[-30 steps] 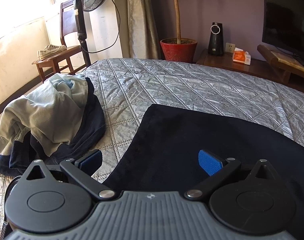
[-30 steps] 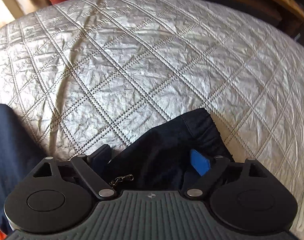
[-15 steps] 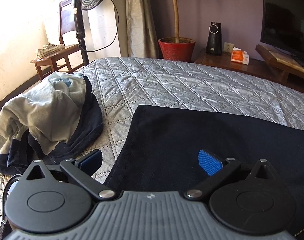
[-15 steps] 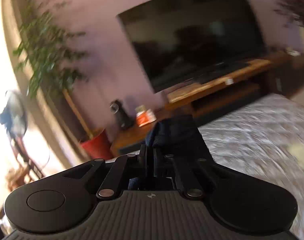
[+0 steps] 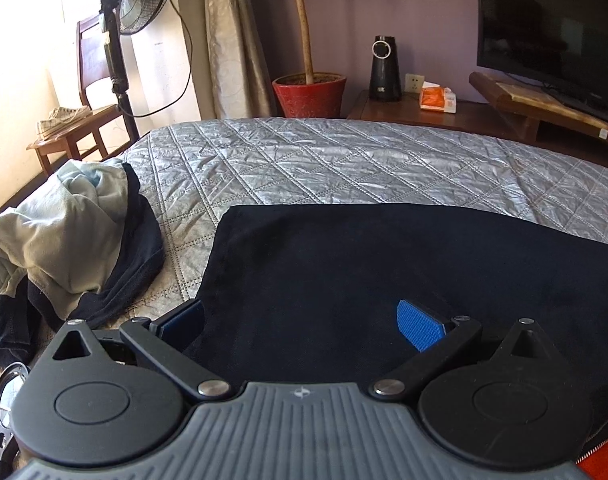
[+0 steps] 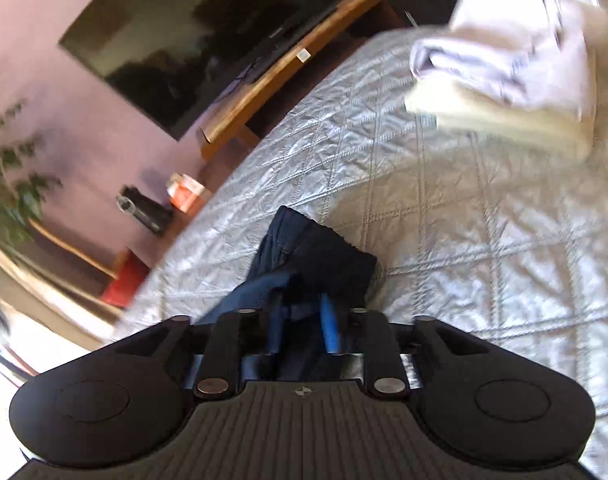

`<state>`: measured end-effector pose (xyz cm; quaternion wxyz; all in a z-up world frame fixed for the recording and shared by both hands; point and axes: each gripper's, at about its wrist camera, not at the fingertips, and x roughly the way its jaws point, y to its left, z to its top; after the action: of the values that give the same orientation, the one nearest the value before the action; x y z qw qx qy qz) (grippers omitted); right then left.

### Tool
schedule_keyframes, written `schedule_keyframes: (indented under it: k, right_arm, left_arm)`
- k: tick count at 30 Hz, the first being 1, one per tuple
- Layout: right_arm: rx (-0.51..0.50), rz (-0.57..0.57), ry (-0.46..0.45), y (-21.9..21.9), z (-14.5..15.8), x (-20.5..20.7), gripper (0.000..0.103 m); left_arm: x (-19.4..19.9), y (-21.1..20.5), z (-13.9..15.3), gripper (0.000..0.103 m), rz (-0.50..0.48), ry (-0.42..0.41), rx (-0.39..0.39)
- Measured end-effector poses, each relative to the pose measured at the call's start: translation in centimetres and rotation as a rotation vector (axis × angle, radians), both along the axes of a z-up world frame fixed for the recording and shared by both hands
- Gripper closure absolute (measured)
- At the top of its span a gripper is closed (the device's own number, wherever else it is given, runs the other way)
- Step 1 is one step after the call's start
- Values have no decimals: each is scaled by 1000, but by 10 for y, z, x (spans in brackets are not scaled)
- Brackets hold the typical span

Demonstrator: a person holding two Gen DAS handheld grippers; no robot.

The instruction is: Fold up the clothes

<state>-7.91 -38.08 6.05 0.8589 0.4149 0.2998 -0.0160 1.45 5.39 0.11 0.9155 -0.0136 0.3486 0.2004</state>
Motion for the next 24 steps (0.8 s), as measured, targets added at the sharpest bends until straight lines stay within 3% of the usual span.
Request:
schedule_keyframes:
  k: [2, 5, 10, 12, 14, 16, 18, 20, 22, 24]
  right_arm:
    - [38, -48, -57, 2, -6, -10, 24]
    - [68, -70, -71, 8, -18, -12, 25]
    - [12, 24, -62, 17, -15, -2, 26]
    - [19, 43, -63, 18, -16, -2, 26]
    - [29, 52, -59, 19, -16, -3, 26]
    - [38, 52, -61, 18, -16, -4, 26]
    - [47, 48, -69, 17, -15, -5, 26]
    - [46, 56, -75, 19, -14, -6, 26]
    - [29, 67, -80, 21, -13, -5, 26]
    - [12, 79, -86, 23, -11, -3, 26]
  left_arm:
    - [-8, -4, 3, 1, -47, -9, 9]
    - [-31, -12, 6, 1, -153, 1, -21]
    - [-70, -35, 14, 1, -291, 6, -36]
    - [-84, -42, 18, 1, -329, 4, -84]
    - [-94, -35, 23, 1, -356, -33, -261]
    - [-99, -18, 26, 1, -359, -91, -497]
    - [-97, 1, 22, 1, -297, -111, -678]
    - [-93, 25, 7, 1, -173, -102, -857]
    - [-93, 47, -10, 2, -33, -94, -990]
    - [-94, 62, -19, 6, 63, -108, -1026]
